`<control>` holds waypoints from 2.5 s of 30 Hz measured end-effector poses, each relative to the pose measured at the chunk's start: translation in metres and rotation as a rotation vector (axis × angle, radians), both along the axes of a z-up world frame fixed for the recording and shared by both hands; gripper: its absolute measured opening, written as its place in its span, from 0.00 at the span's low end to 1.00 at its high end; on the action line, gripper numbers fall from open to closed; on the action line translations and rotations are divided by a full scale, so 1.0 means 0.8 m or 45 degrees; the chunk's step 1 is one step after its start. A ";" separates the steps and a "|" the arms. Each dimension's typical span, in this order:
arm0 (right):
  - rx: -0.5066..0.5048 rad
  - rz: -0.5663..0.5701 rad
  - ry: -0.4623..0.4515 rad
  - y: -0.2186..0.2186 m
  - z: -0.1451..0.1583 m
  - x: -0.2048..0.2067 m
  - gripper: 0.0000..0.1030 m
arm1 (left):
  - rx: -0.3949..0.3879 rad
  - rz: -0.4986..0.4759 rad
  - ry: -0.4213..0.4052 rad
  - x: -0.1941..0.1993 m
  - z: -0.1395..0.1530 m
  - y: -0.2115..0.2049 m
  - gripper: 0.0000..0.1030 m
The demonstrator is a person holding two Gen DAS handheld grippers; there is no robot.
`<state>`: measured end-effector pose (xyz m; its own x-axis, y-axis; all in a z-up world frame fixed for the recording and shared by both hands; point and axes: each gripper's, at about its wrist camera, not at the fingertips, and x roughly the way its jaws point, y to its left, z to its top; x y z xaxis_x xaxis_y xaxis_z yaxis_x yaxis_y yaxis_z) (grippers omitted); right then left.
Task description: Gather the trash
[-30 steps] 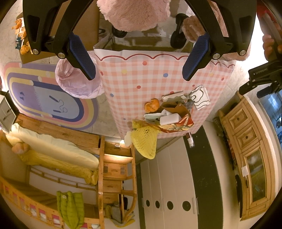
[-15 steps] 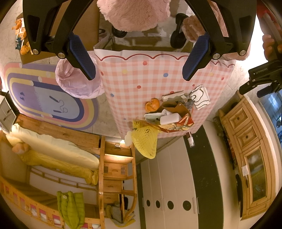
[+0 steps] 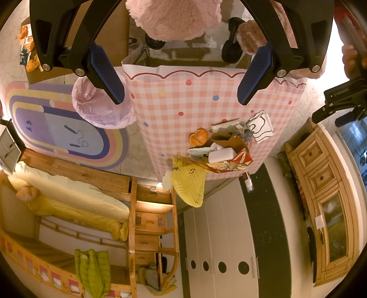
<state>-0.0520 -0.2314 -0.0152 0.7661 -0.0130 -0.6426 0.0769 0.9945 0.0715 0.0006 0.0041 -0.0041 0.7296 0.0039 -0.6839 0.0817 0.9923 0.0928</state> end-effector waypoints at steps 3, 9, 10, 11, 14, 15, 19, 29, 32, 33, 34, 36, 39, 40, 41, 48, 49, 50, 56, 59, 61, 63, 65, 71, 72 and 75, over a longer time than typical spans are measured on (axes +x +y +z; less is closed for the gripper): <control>0.000 -0.001 0.000 0.000 0.000 0.000 0.95 | 0.001 0.000 0.000 0.000 0.000 0.000 0.93; 0.000 -0.002 0.001 0.000 -0.001 0.000 0.95 | 0.001 0.001 0.001 0.000 0.000 0.000 0.93; 0.000 -0.001 0.000 0.000 -0.001 0.000 0.95 | 0.000 0.000 0.001 0.000 0.000 0.000 0.93; -0.001 -0.001 0.001 0.000 -0.001 0.000 0.95 | 0.000 0.001 0.000 0.000 -0.001 0.001 0.93; 0.000 -0.001 0.001 0.000 -0.001 0.000 0.95 | 0.000 0.000 0.001 0.000 0.000 0.000 0.93; -0.001 -0.001 0.001 0.000 -0.001 0.000 0.95 | 0.001 0.000 0.001 0.000 0.000 0.000 0.93; 0.000 -0.001 0.003 0.000 -0.001 0.000 0.95 | 0.000 0.000 0.001 0.000 0.000 -0.001 0.93; -0.001 -0.005 0.006 0.001 -0.005 0.006 0.95 | 0.009 0.016 0.010 0.006 -0.010 0.006 0.93; -0.003 -0.008 0.002 -0.001 -0.008 0.016 0.95 | 0.018 0.024 0.017 0.018 -0.013 0.007 0.93; -0.006 -0.009 -0.002 -0.001 -0.009 0.020 0.95 | 0.022 0.024 0.017 0.021 -0.014 0.006 0.93; -0.009 -0.012 -0.007 -0.003 -0.014 0.035 0.95 | 0.031 0.026 0.016 0.026 -0.016 0.004 0.93; -0.008 -0.015 -0.020 -0.013 -0.009 0.044 0.95 | 0.041 0.023 0.015 0.036 -0.019 0.000 0.93; -0.016 -0.026 -0.034 -0.022 -0.012 0.071 0.95 | 0.055 0.021 0.024 0.055 -0.022 -0.008 0.93; -0.020 -0.026 -0.036 -0.022 -0.015 0.081 0.95 | 0.060 0.021 0.029 0.064 -0.025 -0.011 0.93; -0.029 -0.022 -0.043 -0.022 -0.017 0.094 0.95 | 0.057 0.018 0.030 0.070 -0.026 -0.013 0.93; -0.041 0.040 -0.111 -0.024 -0.033 0.160 0.95 | -0.034 -0.037 0.037 0.128 -0.032 -0.028 0.93; -0.051 0.046 -0.104 -0.025 -0.034 0.169 0.95 | -0.029 -0.029 0.036 0.136 -0.033 -0.032 0.93; -0.065 0.048 -0.094 -0.025 -0.035 0.181 0.95 | -0.026 -0.020 0.034 0.144 -0.034 -0.036 0.93; -0.076 0.052 -0.089 -0.033 -0.039 0.248 0.92 | -0.020 -0.035 0.011 0.200 -0.032 -0.062 0.93; -0.087 0.101 -0.074 -0.033 -0.042 0.272 0.89 | -0.025 -0.055 0.003 0.227 -0.027 -0.071 0.93; -0.102 0.117 -0.080 -0.031 -0.042 0.285 0.82 | -0.022 -0.043 0.001 0.238 -0.028 -0.073 0.93; -0.098 0.127 -0.074 -0.033 -0.044 0.298 0.68 | -0.014 -0.042 0.007 0.246 -0.034 -0.074 0.93; -0.093 0.134 -0.075 -0.033 -0.047 0.311 0.68 | -0.010 -0.050 0.011 0.249 -0.040 -0.072 0.93; -0.131 0.137 -0.043 -0.028 -0.062 0.341 0.61 | -0.049 -0.051 -0.008 0.258 -0.044 -0.058 0.93; -0.131 0.141 -0.024 -0.027 -0.066 0.345 0.55 | -0.056 -0.050 -0.014 0.260 -0.045 -0.056 0.93; -0.111 0.161 -0.003 -0.027 -0.070 0.348 0.31 | -0.043 -0.038 -0.019 0.264 -0.051 -0.051 0.93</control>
